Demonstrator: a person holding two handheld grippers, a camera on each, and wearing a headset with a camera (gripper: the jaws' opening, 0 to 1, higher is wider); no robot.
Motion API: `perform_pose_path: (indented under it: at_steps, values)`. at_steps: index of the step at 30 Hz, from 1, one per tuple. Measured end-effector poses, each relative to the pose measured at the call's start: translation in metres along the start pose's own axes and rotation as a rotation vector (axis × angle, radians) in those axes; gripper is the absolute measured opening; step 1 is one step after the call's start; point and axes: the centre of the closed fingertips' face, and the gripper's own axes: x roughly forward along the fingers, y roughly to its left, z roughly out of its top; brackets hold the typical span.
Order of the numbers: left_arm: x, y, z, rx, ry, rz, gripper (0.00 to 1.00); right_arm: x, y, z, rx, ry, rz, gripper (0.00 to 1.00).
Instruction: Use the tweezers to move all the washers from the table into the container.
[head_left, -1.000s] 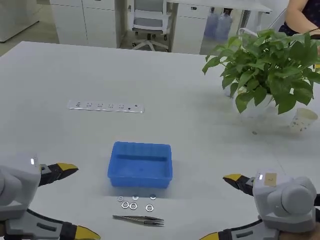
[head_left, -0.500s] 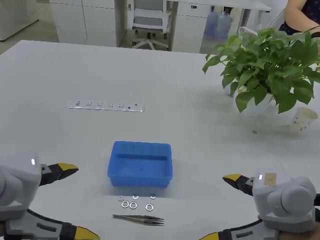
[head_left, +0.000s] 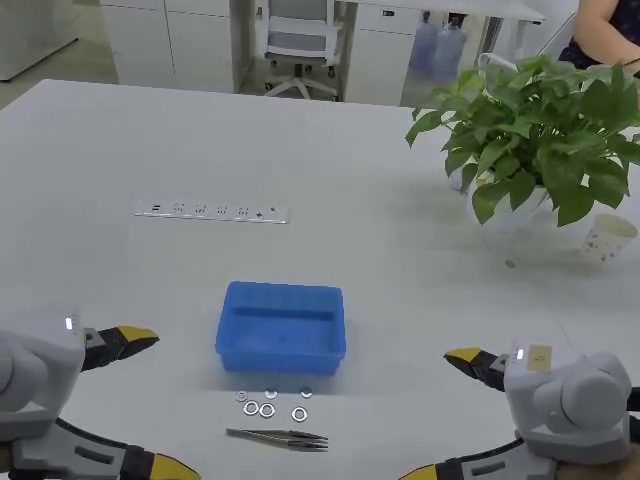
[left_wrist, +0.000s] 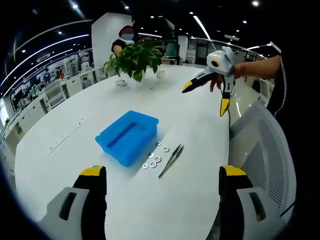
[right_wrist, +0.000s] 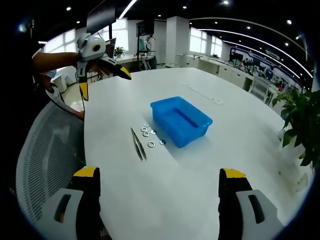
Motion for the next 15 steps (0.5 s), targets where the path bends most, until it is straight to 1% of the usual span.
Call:
perform_pose_path:
  at_steps: [9,15]
  values:
    - [0.0003,-0.0007,-0.0007,0.002,0.004,-0.004,0.98,0.0004,-0.0001,-0.0010,0.001,0.000,0.001,0.99]
    - [0.0012,-0.0019,-0.0007,0.012,0.010,-0.017,0.96,0.0009,0.0001,-0.0013,-0.009,0.008,0.006,0.99]
